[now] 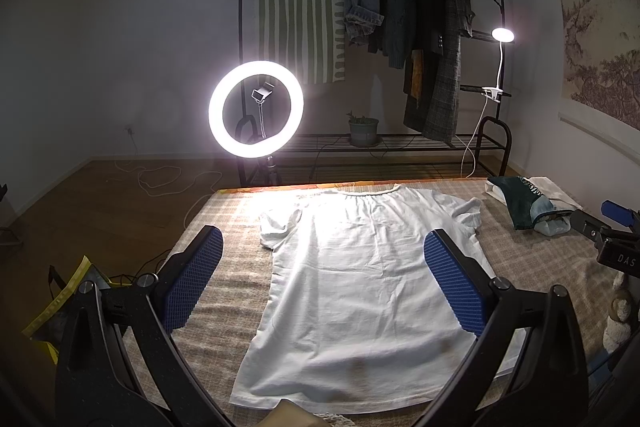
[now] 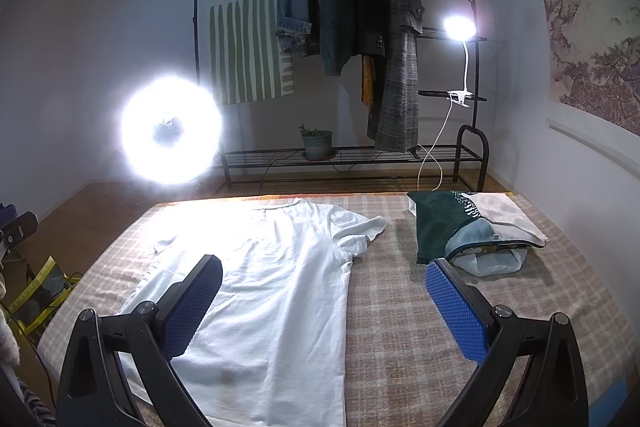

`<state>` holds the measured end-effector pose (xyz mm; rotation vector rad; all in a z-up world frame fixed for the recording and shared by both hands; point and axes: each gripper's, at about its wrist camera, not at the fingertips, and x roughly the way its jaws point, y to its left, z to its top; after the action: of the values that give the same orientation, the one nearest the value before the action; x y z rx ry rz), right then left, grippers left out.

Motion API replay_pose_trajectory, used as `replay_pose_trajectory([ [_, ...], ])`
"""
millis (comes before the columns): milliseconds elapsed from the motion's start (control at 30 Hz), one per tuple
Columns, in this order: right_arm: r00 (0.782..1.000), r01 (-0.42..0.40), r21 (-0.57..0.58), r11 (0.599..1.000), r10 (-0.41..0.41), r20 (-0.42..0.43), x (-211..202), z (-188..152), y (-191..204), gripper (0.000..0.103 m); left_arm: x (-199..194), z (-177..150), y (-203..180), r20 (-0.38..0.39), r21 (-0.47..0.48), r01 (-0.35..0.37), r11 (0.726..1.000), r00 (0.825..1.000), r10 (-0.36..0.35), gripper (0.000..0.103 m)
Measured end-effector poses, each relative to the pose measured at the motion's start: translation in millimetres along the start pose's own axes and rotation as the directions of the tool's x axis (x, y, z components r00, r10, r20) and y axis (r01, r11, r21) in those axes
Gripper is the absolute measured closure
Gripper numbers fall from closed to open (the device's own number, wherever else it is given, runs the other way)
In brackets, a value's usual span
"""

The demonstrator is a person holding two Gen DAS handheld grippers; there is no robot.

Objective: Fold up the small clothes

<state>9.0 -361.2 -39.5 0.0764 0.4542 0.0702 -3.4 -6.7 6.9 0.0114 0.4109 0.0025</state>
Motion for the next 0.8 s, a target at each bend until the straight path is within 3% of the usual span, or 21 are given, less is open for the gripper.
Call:
replay_pose_trajectory([
  [800, 1.0, -0.009, -0.002, 1.0, 0.009, -0.005, 1.4, -0.3, 5.3, 0.0, 0.6, -4.0, 3.4, -0.005, 0.001, -0.004, 1.0, 1.0, 0.004, 0.001],
])
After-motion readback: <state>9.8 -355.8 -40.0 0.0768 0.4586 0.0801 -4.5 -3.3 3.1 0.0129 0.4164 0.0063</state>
